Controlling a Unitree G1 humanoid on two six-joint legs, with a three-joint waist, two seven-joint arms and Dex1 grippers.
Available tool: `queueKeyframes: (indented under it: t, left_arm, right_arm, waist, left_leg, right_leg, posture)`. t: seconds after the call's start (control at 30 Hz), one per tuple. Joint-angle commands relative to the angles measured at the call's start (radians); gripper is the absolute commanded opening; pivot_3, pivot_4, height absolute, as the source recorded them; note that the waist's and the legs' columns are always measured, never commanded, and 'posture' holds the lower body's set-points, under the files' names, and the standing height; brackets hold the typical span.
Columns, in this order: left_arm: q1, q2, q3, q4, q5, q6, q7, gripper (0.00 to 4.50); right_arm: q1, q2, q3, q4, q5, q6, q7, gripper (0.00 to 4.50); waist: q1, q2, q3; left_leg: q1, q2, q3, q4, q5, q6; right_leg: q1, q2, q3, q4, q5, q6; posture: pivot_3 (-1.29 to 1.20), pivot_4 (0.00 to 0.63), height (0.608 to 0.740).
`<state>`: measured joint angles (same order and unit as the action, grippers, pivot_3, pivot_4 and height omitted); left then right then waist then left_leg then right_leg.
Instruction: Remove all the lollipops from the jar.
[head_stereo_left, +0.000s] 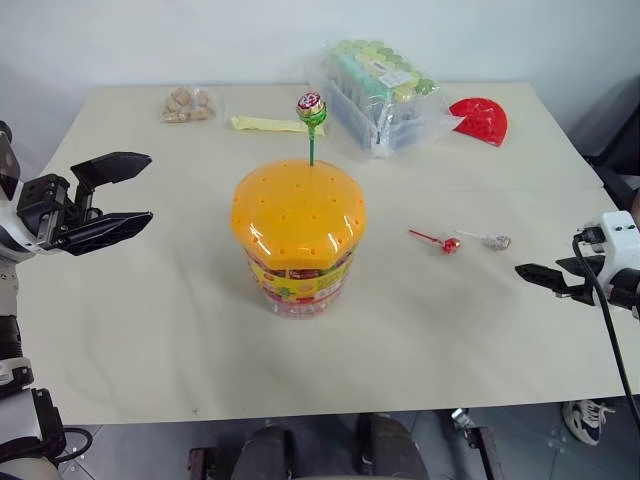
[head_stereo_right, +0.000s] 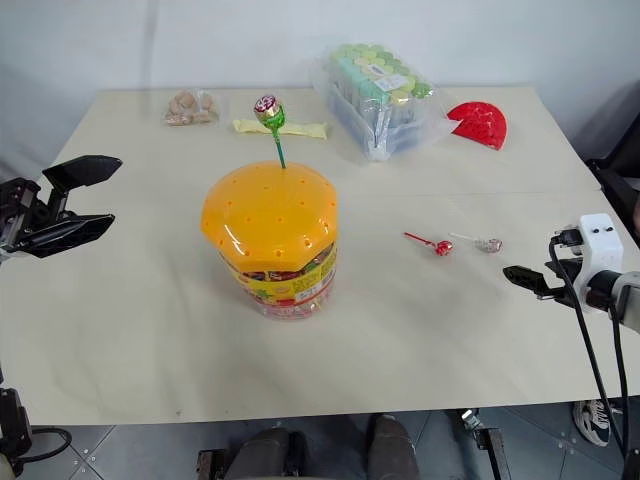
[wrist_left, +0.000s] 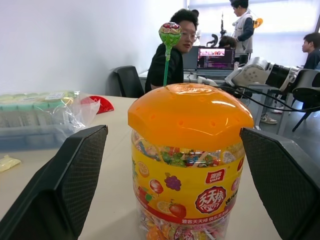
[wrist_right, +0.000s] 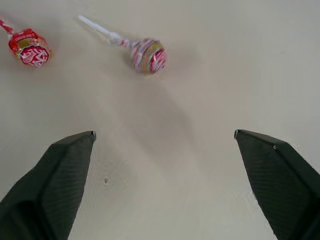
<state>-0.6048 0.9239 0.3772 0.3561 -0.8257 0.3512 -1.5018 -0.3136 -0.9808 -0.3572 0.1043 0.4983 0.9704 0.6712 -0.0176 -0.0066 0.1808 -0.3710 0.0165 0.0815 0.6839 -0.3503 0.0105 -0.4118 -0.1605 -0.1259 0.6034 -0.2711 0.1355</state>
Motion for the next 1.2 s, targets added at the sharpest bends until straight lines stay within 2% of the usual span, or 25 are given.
queueKeyframes:
  t: [0.03, 0.2, 0.37, 0.47, 0.6, 0.8, 1.0, 1.2]
  left_arm:
    - [-0.008, 0.016, 0.022, -0.025, -0.01, -0.004, -0.082, 4.5]
    - [-0.021, 0.004, 0.012, -0.013, -0.006, -0.012, -0.084, 4.5]
    - [-0.032, -0.007, 0.006, -0.002, -0.001, -0.022, -0.086, 4.5]
    - [-0.035, -0.009, 0.006, 0.0, 0.0, -0.025, -0.086, 4.5]
    - [-0.037, -0.009, 0.008, 0.001, 0.0, -0.027, -0.086, 4.5]
    - [-0.041, -0.007, 0.011, -0.001, 0.0, -0.031, -0.084, 4.5]
    - [-0.043, -0.004, 0.015, -0.005, -0.002, -0.031, -0.083, 4.5]
    - [-0.033, -0.003, 0.021, -0.014, -0.005, -0.031, -0.08, 4.5]
  right_arm:
    - [0.021, -0.036, -0.068, -0.061, 0.016, 0.01, 0.017, 4.48]
    - [0.025, -0.045, -0.097, -0.101, 0.027, 0.019, 0.029, 4.48]
    - [-0.044, -0.054, -0.085, -0.216, 0.1, 0.017, 0.088, 4.48]
    - [-0.167, -0.017, -0.065, -0.286, 0.16, -0.021, 0.108, 4.48]
    - [-0.319, 0.002, 0.029, -0.303, 0.21, -0.025, 0.172, 4.48]
    - [-0.628, 0.143, 0.208, -0.219, 0.252, -0.054, 0.284, 4.48]
    - [-0.763, 0.277, 0.303, -0.153, 0.264, -0.091, 0.39, 4.48]
    - [-0.826, 0.369, 0.373, -0.059, 0.209, -0.162, 0.447, 4.48]
  waist:
    - [0.001, 0.0, 0.0]
    - [0.009, 0.0, 0.0]
    - [0.011, 0.0, 0.0]
    - [0.01, 0.0, 0.0]
    - [0.012, 0.0, 0.0]
    - [0.011, 0.0, 0.0]
    - [0.013, 0.0, 0.0]
    - [0.006, 0.0, 0.0]
  left_leg:
    - [0.0, 0.0, 0.0, 0.0, 0.0, 0.0]
    - [0.0, 0.0, 0.0, 0.0, 0.0, 0.0]
    - [0.0, 0.0, 0.0, 0.0, 0.0, 0.0]
    - [0.0, 0.0, 0.0, 0.0, 0.0, 0.0]
    - [0.0, 0.0, 0.0, 0.0, 0.0, 0.0]
    - [0.0, 0.0, 0.0, 0.001, 0.0, 0.0]
    - [-0.001, -0.001, 0.0, 0.001, 0.0, 0.0]
    - [-0.001, -0.001, -0.001, 0.001, 0.0, 0.0]
  right_leg:
    - [0.0, 0.0, 0.0, 0.0, 0.0, 0.0]
    - [0.0, 0.0, 0.0, 0.0, 0.0, 0.0]
    - [0.0, 0.0, 0.0, 0.0, 0.0, 0.0]
    - [0.0, 0.0, 0.001, 0.0, 0.0, 0.0]
    - [0.0, 0.0, 0.0, 0.0, 0.0, 0.0]
    - [-0.001, 0.0, 0.0, 0.001, 0.0, 0.0]
    - [-0.001, 0.0, 0.0, 0.001, 0.0, 0.0]
    - [-0.001, 0.0, -0.001, 0.001, 0.0, 0.0]
  posture:
    - [0.0, 0.15, 0.74]
    - [0.0, 0.15, 0.74]
    - [0.0, 0.15, 0.74]
    - [0.0, 0.15, 0.74]
    - [0.0, 0.15, 0.74]
    - [0.0, 0.15, 0.74]
    - [0.0, 0.15, 0.74]
    - [0.0, 0.15, 0.74]
